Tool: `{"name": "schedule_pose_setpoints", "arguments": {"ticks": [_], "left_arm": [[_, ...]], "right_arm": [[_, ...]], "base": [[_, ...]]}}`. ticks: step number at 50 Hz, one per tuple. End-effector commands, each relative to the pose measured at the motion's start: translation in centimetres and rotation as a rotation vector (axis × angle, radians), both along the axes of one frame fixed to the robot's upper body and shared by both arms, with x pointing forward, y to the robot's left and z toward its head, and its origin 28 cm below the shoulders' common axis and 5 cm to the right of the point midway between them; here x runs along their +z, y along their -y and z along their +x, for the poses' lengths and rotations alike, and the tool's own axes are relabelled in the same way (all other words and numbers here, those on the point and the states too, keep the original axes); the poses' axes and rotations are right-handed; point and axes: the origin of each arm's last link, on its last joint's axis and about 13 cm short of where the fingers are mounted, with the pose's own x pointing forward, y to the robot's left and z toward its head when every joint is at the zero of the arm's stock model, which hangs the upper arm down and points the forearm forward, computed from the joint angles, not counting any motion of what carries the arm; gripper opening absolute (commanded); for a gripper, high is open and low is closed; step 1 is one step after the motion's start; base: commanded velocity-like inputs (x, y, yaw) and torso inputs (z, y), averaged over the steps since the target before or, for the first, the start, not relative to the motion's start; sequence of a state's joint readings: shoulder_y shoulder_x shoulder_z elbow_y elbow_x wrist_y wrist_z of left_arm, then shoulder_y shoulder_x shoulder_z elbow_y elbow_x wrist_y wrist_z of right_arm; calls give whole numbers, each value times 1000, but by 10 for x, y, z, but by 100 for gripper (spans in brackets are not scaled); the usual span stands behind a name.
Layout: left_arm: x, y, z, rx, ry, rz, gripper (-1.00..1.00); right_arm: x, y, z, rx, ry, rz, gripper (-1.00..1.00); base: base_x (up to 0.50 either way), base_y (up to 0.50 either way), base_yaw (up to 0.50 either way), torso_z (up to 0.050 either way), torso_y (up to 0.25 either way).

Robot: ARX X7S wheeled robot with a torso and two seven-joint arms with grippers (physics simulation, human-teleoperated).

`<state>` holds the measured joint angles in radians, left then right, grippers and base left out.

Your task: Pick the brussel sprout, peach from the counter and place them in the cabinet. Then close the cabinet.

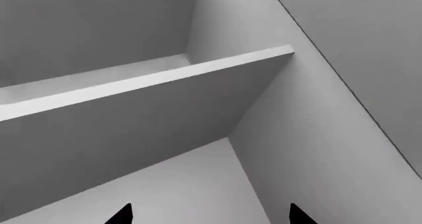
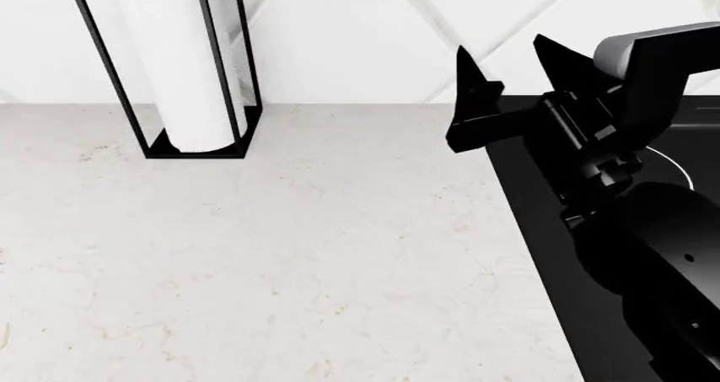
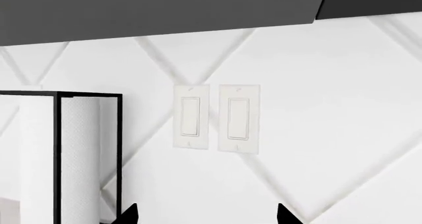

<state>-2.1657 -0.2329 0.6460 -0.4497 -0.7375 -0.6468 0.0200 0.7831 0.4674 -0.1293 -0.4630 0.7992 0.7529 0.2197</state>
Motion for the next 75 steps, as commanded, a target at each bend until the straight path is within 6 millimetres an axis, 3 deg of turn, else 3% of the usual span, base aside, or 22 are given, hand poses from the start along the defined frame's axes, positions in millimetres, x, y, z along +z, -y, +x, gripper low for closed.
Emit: {"name": "schedule_pose_setpoints", "arguments": {"ticks": [1, 22, 38, 45, 57, 75], "left_arm": [[-18, -9, -33, -21, 166, -39, 100], [-60, -12, -69, -149, 309, 7, 100], [-112, -12, -85, -180, 213, 126, 100], [-140, -11, -82, -183, 147, 166, 100], [-165, -13, -79, -208, 75, 236, 100], [-221, -10, -71, -333, -88, 422, 100]], "right_arm": [[0, 1, -1, -3, 4, 3, 100], [-2, 0, 0, -2, 1, 5, 100], [-2, 1, -1, -5, -1, 3, 100], [-3, 2, -1, -8, -4, 3, 100], [-5, 2, 0, -9, -6, 3, 100], [-8, 1, -1, -7, -9, 3, 100]], "base": [[0, 0, 0, 0, 0], [0, 0, 0, 0, 0], [0, 0, 0, 0, 0], [0, 0, 0, 0, 0], [0, 0, 0, 0, 0], [0, 0, 0, 0, 0]]}}
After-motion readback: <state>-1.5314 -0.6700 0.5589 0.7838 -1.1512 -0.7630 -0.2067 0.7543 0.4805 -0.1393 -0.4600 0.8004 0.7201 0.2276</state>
